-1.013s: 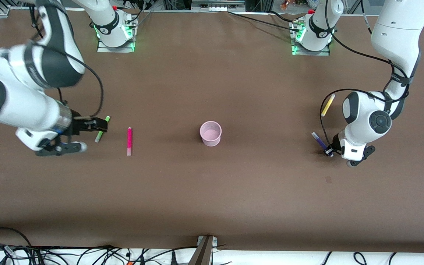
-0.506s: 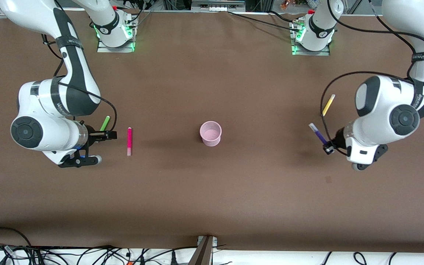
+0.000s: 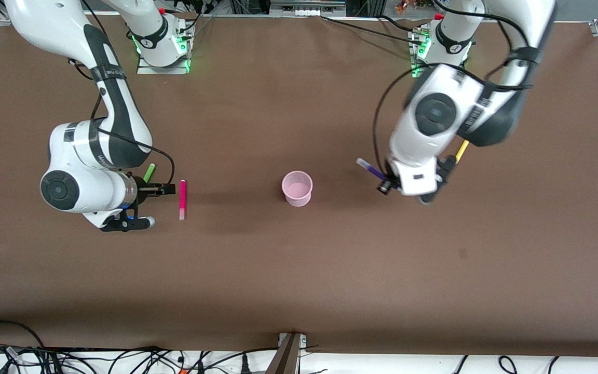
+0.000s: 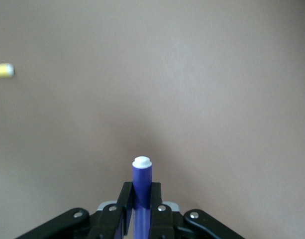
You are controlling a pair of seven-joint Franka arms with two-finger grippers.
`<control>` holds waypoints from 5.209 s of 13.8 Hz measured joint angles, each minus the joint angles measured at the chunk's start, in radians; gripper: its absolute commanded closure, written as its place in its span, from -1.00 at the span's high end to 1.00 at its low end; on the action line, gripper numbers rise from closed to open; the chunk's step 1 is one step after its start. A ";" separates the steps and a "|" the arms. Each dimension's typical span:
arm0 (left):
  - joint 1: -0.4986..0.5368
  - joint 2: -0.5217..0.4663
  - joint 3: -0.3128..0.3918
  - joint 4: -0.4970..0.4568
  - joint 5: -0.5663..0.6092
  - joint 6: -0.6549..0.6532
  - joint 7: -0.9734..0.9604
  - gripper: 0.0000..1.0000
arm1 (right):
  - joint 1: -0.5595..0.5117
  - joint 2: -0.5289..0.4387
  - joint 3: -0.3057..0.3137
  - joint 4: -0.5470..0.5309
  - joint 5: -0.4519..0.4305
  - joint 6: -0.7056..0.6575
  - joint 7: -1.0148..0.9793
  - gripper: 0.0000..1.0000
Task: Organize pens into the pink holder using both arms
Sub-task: 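Carry the blue pen to the cup while the right gripper grasps the highlighter, then lower the blue pen into the cup and open the left gripper, then withdraw the left gripper while the right gripper lifts the highlighter toward the cup, then tilt and lower the pink highlighter into the cup with the right gripper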
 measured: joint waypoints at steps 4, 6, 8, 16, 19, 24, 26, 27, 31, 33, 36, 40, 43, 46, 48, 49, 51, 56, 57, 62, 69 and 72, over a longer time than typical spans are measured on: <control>-0.152 0.022 0.001 0.022 0.189 0.045 -0.403 -1.00 | 0.003 -0.030 0.022 -0.177 0.000 0.218 0.000 0.96; -0.204 0.061 0.003 0.067 0.302 0.046 -0.528 -1.00 | 0.004 -0.030 0.024 -0.208 0.000 0.238 0.000 0.89; -0.254 0.093 0.007 0.098 0.411 0.040 -0.592 -1.00 | 0.004 -0.028 0.024 -0.237 0.000 0.254 0.000 0.86; -0.368 0.241 0.017 0.145 0.794 0.027 -0.753 -1.00 | 0.004 0.019 0.028 -0.330 0.000 0.415 0.000 0.52; -0.399 0.267 0.019 0.160 0.874 0.027 -0.754 -1.00 | 0.004 0.024 0.031 -0.361 0.000 0.470 0.000 0.50; -0.438 0.288 0.025 0.163 0.945 0.023 -0.756 -1.00 | 0.005 0.022 0.034 -0.370 0.026 0.482 0.001 0.60; -0.445 0.297 0.027 0.163 0.946 0.006 -0.756 -1.00 | 0.005 0.022 0.035 -0.372 0.027 0.483 0.001 0.57; -0.450 0.304 0.029 0.163 0.948 0.001 -0.756 -1.00 | 0.005 0.021 0.036 -0.374 0.027 0.487 0.001 0.51; -0.466 0.328 0.042 0.164 0.969 -0.008 -0.757 -0.88 | 0.004 0.012 0.044 -0.393 0.028 0.516 0.002 0.00; -0.466 0.329 0.044 0.165 0.970 -0.009 -0.757 -0.40 | 0.004 0.009 0.057 -0.397 0.053 0.522 0.004 0.53; -0.467 0.329 0.046 0.169 0.970 -0.012 -0.757 0.62 | 0.005 0.009 0.071 -0.404 0.068 0.534 0.005 0.12; -0.467 0.329 0.049 0.177 0.970 -0.027 -0.754 0.91 | 0.005 0.003 0.078 -0.409 0.081 0.537 0.005 -0.49; -0.447 0.296 0.056 0.221 0.927 -0.046 -0.672 1.00 | 0.006 0.000 0.081 -0.410 0.084 0.537 0.006 -0.80; -0.346 0.188 0.056 0.246 0.683 -0.048 -0.376 1.00 | 0.005 -0.002 0.080 -0.411 0.084 0.537 0.006 -1.00; -0.266 0.105 0.056 0.248 0.502 -0.047 -0.139 1.00 | 0.004 -0.008 0.077 -0.410 0.084 0.521 0.010 -1.00; -0.227 0.065 0.057 0.248 0.419 -0.050 -0.024 1.00 | 0.004 -0.015 0.077 -0.401 0.086 0.495 0.026 -1.00; -0.140 -0.004 0.057 0.247 0.268 -0.084 0.206 1.00 | 0.004 -0.030 0.077 -0.352 0.098 0.402 0.066 -1.00; 0.117 -0.101 0.058 0.244 -0.023 -0.289 0.870 1.00 | 0.018 -0.064 0.081 -0.090 0.278 -0.015 0.199 -1.00; 0.164 -0.103 0.058 0.243 -0.050 -0.313 0.971 1.00 | 0.036 -0.067 0.084 -0.056 0.313 -0.035 0.265 -1.00; 0.358 -0.102 0.058 0.221 -0.109 -0.382 1.367 1.00 | 0.180 -0.032 0.096 0.081 0.468 -0.002 0.642 -1.00; 0.411 -0.102 0.056 0.214 -0.158 -0.398 1.412 1.00 | 0.312 0.135 0.097 0.257 0.620 0.293 1.055 -1.00; 0.407 -0.102 0.092 0.208 -0.181 -0.399 1.460 1.00 | 0.351 0.203 0.097 0.321 0.650 0.374 1.136 -1.00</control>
